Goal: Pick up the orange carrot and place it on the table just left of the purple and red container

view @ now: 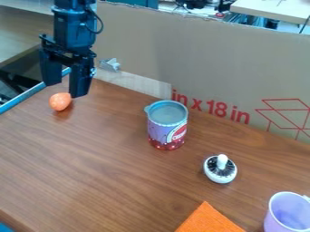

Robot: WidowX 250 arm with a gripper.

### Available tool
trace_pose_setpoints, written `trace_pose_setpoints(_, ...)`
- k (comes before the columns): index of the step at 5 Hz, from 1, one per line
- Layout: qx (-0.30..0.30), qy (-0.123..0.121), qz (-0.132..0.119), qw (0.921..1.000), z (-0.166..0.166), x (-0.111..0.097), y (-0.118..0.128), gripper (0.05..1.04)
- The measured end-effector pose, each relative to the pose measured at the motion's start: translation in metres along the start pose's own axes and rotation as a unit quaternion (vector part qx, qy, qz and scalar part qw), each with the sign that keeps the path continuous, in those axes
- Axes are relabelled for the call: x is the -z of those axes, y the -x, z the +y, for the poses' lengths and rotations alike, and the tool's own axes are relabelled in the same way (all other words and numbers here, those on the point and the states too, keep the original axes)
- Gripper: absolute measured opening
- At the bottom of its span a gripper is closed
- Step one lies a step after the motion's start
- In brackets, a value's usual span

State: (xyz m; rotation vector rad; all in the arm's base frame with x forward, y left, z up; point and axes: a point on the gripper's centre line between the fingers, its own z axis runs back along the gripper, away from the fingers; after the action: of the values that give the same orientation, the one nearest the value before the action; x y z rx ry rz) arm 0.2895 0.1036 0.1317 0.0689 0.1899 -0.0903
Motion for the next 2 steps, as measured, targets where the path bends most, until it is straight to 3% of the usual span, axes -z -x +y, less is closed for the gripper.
trace_pose_setpoints(1, 0.003, 0.007, 0.014, 0.9999, -0.001, 0.008, -0.001, 1.008)
trace_pose_setpoints(2, -0.002, 0.025, -0.014, 0.9996, 0.017, -0.009, -0.011, 1.008)
